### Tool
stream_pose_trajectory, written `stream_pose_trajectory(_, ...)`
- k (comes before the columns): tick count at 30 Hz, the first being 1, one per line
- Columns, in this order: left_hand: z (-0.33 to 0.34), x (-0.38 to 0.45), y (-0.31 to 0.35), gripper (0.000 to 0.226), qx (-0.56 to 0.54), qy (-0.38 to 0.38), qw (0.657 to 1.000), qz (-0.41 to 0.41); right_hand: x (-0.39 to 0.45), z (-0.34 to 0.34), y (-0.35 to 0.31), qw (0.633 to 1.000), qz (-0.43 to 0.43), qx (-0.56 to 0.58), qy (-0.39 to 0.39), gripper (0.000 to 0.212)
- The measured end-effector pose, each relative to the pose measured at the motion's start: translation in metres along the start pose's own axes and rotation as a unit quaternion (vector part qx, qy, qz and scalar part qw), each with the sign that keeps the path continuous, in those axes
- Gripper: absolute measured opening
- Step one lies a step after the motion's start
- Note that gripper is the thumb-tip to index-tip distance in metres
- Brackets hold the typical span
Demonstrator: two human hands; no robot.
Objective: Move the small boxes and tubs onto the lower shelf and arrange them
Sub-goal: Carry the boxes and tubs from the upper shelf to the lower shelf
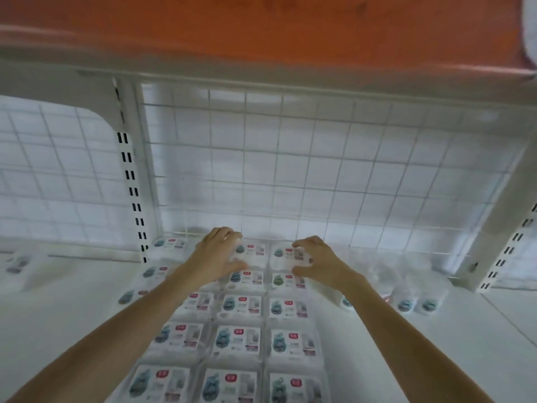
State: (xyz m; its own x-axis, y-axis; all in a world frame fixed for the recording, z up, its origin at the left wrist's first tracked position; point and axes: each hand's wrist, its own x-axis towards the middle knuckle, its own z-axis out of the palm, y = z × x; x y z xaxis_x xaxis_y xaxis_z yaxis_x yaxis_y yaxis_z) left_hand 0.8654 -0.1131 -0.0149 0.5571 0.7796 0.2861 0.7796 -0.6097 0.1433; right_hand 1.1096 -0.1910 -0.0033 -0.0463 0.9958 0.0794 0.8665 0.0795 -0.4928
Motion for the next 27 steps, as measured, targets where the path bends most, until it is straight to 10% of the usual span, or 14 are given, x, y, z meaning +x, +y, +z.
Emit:
stream_pose_trajectory(6,0.001,-0.008,0.004,0.039,-0.025,0.028,0.999,-0.01,0.005,0.006,0.008,0.999,-0.013,0.017,0.027,0.055)
stream_pose_trajectory(27,-0.001,-0.01,0.016,0.037,-0.049,-0.002,0.997,-0.058,0.001,0.006,-0.014,0.994,0.008,-0.11,0.026,0.052)
